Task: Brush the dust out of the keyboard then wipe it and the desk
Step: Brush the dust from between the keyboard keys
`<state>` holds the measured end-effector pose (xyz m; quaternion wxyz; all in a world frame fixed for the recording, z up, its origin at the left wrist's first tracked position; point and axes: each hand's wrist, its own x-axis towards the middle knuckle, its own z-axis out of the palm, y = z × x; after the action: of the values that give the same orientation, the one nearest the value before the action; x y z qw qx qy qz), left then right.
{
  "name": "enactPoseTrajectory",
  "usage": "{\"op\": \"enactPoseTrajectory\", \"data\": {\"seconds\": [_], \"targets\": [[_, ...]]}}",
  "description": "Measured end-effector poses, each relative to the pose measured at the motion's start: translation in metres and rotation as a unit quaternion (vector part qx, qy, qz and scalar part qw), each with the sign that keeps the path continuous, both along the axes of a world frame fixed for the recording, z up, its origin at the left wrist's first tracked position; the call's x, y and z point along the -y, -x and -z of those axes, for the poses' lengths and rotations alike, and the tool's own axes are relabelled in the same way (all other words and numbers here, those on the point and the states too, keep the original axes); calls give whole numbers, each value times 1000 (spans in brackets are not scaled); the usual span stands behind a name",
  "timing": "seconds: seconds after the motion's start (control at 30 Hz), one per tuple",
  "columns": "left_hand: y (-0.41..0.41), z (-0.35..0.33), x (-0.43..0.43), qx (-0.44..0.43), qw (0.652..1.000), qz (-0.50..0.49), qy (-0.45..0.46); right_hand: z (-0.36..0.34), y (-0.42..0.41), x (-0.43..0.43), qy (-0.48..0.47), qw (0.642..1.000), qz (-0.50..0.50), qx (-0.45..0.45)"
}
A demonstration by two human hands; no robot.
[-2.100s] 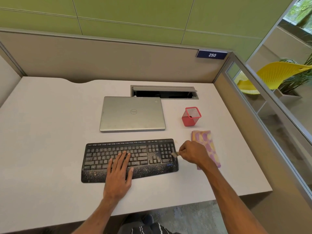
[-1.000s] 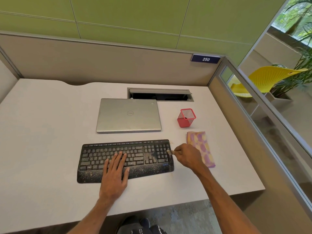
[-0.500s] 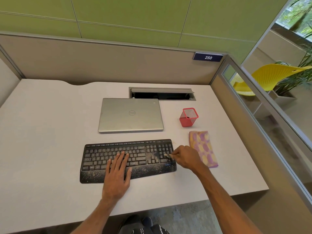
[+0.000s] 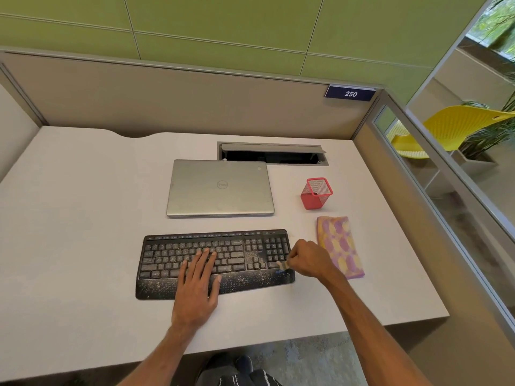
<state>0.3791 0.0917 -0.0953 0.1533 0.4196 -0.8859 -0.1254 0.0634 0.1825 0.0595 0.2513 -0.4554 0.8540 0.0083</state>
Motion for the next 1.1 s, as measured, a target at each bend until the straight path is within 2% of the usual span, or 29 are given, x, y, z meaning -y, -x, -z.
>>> {"op": "enactPoseTrajectory", "data": {"seconds": [0.2, 0.4, 0.6, 0.87, 1.03, 1.1], "targets": [[1, 0, -1, -3, 1000, 2, 1, -7, 0, 4, 79, 995, 46, -39], [0, 0, -1, 1, 1000, 1, -2, -7, -5, 8, -7, 1000, 22, -2], [0, 0, -1, -3, 1000, 3, 0, -10, -3, 15, 63, 995, 62, -46], [0, 1, -1, -3, 1000, 1, -5, -12, 0, 17, -59, 998, 6, 21], [0, 1, 0, 1, 1000, 0, -4, -9, 9, 9, 48, 997, 36, -58], [0, 1, -1, 1, 1000, 0, -4, -8, 7, 6, 31, 998, 3, -58]]}}
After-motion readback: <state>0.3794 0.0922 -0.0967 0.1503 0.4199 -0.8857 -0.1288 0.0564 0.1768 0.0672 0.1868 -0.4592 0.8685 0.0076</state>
